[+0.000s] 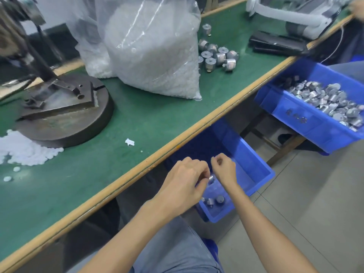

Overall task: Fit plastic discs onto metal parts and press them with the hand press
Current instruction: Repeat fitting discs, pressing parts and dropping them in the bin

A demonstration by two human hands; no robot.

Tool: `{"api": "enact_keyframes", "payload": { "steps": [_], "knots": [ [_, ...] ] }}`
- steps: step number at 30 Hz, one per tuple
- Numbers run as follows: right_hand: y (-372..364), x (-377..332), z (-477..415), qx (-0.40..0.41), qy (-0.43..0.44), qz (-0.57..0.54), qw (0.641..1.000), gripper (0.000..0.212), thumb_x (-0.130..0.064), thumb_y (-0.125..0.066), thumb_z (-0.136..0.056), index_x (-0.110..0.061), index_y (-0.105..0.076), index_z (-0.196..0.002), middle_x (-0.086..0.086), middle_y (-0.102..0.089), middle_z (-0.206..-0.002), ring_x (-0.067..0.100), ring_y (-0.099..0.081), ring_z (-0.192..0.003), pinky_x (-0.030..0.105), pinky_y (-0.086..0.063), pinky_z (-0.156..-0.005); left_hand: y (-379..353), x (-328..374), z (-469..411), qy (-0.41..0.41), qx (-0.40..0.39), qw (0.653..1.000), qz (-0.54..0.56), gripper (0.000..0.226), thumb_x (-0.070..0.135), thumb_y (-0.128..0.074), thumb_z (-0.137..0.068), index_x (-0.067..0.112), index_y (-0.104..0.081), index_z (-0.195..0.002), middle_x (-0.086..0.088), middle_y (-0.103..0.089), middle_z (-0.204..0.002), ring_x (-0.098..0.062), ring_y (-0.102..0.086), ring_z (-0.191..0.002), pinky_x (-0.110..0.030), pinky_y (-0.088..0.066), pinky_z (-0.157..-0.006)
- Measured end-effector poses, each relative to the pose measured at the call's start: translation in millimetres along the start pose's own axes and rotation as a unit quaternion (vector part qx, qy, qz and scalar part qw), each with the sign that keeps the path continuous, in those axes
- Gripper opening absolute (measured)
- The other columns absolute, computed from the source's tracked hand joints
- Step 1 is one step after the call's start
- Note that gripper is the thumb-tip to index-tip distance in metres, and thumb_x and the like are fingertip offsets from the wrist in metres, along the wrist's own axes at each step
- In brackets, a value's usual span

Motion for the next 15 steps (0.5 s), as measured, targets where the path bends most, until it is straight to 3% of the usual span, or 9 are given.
{"api": "enact_keyframes", "payload": {
  "steps": [3,7,9,12,15],
  "knots": [
    [26.7,-62.6,1.8,0.100,0.069,-0.081,0.989,0.026,-0.020,-0.053,-0.091,-0.018,-0.046,-0.066,-0.006,-0.047,-0.057,0.014,-0.043,-0.058,0.033,-0.037,-0.060,33.7,-1.3,3.8,-0.006,0.047,0.999,0.003,0.003,0.013,-0.058,-0.084,0.016,-0.057,-0.083,0.007,-0.059,-0.080,-0.014,-0.046,-0.079,-0.025,-0.036,-0.075],
    [44.3,-152.4,19.1,0.188,0.213,-0.170,0.944,0.023,-0.019,-0.050,-0.087,-0.015,-0.045,-0.065,-0.010,-0.039,-0.051,0.009,-0.033,-0.049,0.028,-0.031,-0.055,85.0,-20.4,20.6,0.022,0.124,0.991,-0.039,0.001,0.015,-0.059,-0.079,0.015,-0.059,-0.079,0.005,-0.059,-0.076,-0.018,-0.049,-0.075,-0.026,-0.031,-0.069],
    [36.2,-195.4,33.2,0.167,0.276,-0.189,0.927,0.022,-0.020,-0.051,-0.086,-0.016,-0.046,-0.065,-0.012,-0.037,-0.050,0.006,-0.037,-0.048,0.021,-0.029,-0.051,108.1,-36.2,33.8,0.051,0.141,0.984,-0.093,0.002,0.014,-0.060,-0.079,0.015,-0.058,-0.080,0.003,-0.060,-0.079,-0.021,-0.049,-0.079,-0.026,-0.026,-0.069],
    [1.3,-253.3,58.9,0.073,0.357,-0.198,0.910,0.022,-0.019,-0.052,-0.087,-0.018,-0.049,-0.066,-0.011,-0.040,-0.050,0.003,-0.039,-0.049,0.015,-0.029,-0.050,142.3,-58.0,61.4,0.118,0.168,0.968,-0.143,0.003,0.016,-0.058,-0.083,0.017,-0.056,-0.086,0.003,-0.059,-0.087,-0.022,-0.048,-0.089,-0.025,-0.023,-0.074],
    [-45.8,-308.9,93.6,-0.023,0.434,-0.197,0.879,0.023,-0.019,-0.053,-0.088,-0.016,-0.049,-0.065,-0.010,-0.039,-0.050,0.007,-0.037,-0.048,0.018,-0.030,-0.050,176.5,-79.8,97.5,0.267,0.180,0.918,-0.230,0.012,0.024,-0.046,-0.089,0.023,-0.049,-0.101,0.007,-0.054,-0.105,-0.020,-0.039,-0.106,-0.028,-0.019,-0.086]
  ]
}}
Point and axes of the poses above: each hand's wrist, its own z-axis away from the middle knuckle, its own y-axis out of the back of the hand, x = y × z, the point moved 5 cm from there along -z, towards the middle knuckle
